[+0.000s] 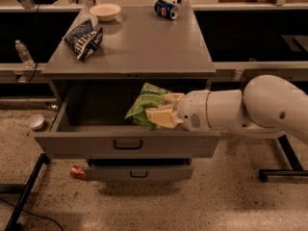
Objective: Place green rice chip bag into top drawer
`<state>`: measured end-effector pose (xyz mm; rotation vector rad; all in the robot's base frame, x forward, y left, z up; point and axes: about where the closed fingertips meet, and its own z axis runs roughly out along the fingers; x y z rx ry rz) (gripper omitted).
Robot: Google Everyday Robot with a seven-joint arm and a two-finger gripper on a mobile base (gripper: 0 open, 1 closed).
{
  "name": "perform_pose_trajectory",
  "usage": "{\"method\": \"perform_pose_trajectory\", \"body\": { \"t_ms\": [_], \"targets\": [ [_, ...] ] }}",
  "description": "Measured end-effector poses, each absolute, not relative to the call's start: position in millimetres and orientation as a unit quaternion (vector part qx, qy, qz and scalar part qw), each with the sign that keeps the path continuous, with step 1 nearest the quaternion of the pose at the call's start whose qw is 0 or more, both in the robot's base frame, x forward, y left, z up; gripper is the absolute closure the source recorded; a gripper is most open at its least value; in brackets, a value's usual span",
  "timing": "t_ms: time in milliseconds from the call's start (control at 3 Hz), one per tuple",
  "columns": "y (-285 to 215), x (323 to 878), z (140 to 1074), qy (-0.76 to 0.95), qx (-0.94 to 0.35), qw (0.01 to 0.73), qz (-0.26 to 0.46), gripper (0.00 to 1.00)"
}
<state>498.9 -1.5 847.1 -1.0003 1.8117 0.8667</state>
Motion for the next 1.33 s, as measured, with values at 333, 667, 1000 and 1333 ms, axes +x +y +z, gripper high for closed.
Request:
{"method": "perform_pose_trajectory", "body": {
  "t_ms": [333,667,1000,1333],
  "targets": [
    [16.0,537.5,814.4,0.716,-0.414,0.438,0.353,1.00],
    [39.2,574.8,786.5,0.702,-0.431,0.437,0.362,1.00],
    [57.8,603.7,764.3,0.698,-0.440,0.433,0.362,0.81],
    [71.5,621.3,753.3,0.695,-0.447,0.436,0.357,0.58]
  ]
}}
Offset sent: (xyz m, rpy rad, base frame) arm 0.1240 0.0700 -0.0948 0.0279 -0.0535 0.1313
